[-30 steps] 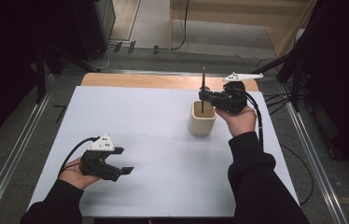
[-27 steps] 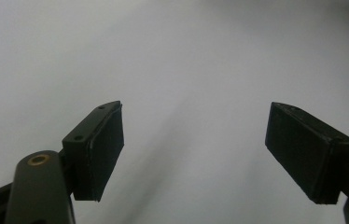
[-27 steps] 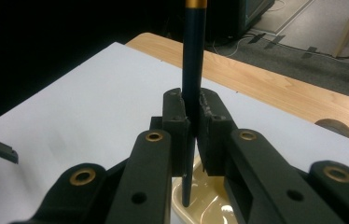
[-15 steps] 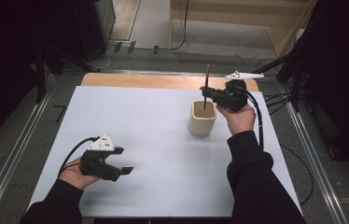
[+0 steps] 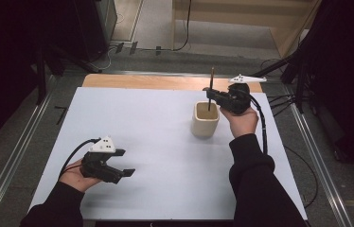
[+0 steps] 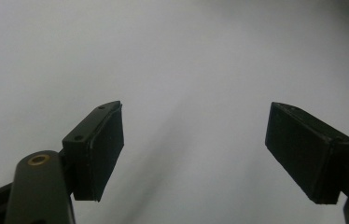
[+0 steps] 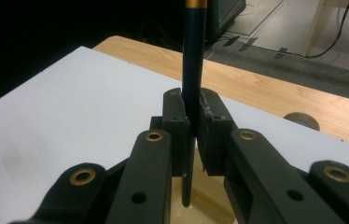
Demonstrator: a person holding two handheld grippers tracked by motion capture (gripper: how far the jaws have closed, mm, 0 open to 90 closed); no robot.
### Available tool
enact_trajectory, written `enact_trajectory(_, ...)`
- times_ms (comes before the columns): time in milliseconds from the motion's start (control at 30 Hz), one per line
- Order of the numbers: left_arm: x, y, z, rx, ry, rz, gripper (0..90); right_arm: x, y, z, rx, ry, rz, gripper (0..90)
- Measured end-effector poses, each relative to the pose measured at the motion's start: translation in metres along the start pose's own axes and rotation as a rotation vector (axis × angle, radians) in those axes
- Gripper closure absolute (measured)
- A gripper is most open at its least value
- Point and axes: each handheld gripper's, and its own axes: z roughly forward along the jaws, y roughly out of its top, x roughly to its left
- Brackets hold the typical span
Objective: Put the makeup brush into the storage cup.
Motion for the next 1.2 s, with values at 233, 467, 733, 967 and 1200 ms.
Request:
enact_trajectory(233, 0.0, 0.0, 0.0, 0.0, 0.0, 0.001, 20.2, -0.001, -0.005, 0.001, 0.0, -0.005, 0.0, 83.8)
enact_trajectory(467, 0.0, 0.0, 0.0, 0.0, 0.0, 0.001, 20.2, -0.001, -0.014, 0.006, -0.008, -0.002, -0.001, 83.8)
enact_trajectory(733, 0.001, 0.0, 0.0, -0.002, 0.002, -0.005, 20.2, -0.001, -0.025, 0.011, 0.001, 0.005, 0.01, 83.7)
enact_trajectory(967, 0.001, 0.0, 0.001, -0.001, 0.0, -0.005, 20.2, 0.0, -0.034, 0.015, 0.013, 0.019, 0.014, 83.7)
enact_trajectory(1200, 0.001, 0.0, 0.001, 0.001, -0.001, -0.005, 20.2, 0.001, -0.042, 0.015, 0.019, 0.031, 0.019, 83.7)
